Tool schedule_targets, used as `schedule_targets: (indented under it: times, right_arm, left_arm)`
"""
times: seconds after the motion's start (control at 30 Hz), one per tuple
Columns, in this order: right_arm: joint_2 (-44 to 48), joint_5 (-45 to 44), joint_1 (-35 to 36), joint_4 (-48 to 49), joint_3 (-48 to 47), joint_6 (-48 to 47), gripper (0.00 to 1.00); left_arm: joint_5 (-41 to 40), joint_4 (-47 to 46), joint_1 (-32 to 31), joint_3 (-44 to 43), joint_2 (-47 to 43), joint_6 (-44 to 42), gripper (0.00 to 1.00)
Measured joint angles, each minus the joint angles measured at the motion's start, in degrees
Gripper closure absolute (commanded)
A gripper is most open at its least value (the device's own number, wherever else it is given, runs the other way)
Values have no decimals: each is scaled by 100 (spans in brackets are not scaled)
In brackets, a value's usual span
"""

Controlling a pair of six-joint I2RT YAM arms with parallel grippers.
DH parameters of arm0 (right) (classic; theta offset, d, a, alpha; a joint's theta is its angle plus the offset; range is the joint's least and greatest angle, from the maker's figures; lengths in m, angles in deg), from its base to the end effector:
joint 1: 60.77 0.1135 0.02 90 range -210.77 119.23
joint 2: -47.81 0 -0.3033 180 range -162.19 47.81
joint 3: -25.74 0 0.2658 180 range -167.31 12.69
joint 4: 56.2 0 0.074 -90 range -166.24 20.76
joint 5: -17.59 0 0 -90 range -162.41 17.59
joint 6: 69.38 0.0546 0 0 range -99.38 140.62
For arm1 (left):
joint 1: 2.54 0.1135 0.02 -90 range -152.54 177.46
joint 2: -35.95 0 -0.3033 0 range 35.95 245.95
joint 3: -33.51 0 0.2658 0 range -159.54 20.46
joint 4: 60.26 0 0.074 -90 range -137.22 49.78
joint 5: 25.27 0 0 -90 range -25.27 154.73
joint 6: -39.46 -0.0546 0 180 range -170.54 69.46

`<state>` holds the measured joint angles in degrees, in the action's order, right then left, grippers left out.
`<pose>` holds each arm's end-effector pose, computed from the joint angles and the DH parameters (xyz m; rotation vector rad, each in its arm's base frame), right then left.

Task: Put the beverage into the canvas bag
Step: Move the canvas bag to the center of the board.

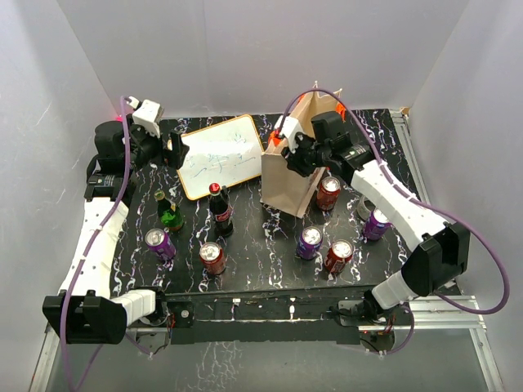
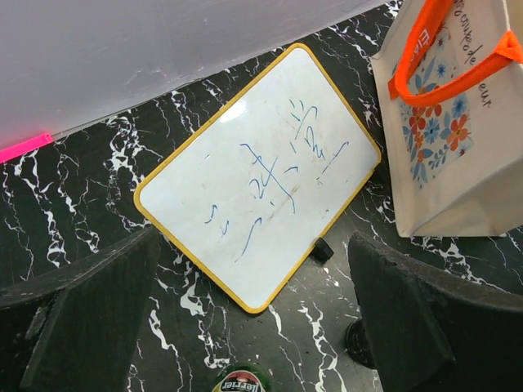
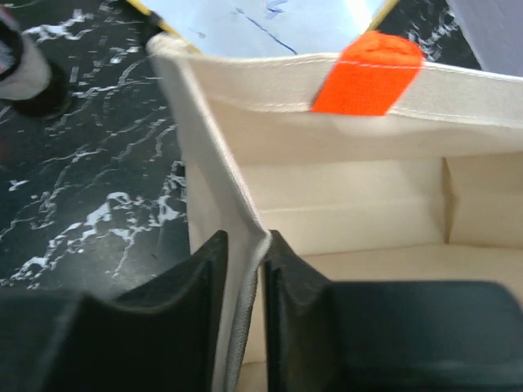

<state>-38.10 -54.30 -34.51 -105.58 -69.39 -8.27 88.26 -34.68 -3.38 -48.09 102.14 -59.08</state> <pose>0.3126 0.1732 0.3774 -1.1869 1.9135 0.3338 0.2756 -0.0258 0.4397 0.4379 1.6844 -0.2600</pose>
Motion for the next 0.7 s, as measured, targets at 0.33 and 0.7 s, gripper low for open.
schedule_targets:
  times: [0.33,0.7]
  right_arm:
    - [555,793,918,-424,313,-83,91]
    - [1003,957,1467,-433,774,-2,33]
  left_arm:
    - [485,258,-4,76,7,-219,3]
    - [706,691,-295,2,365,-282,3]
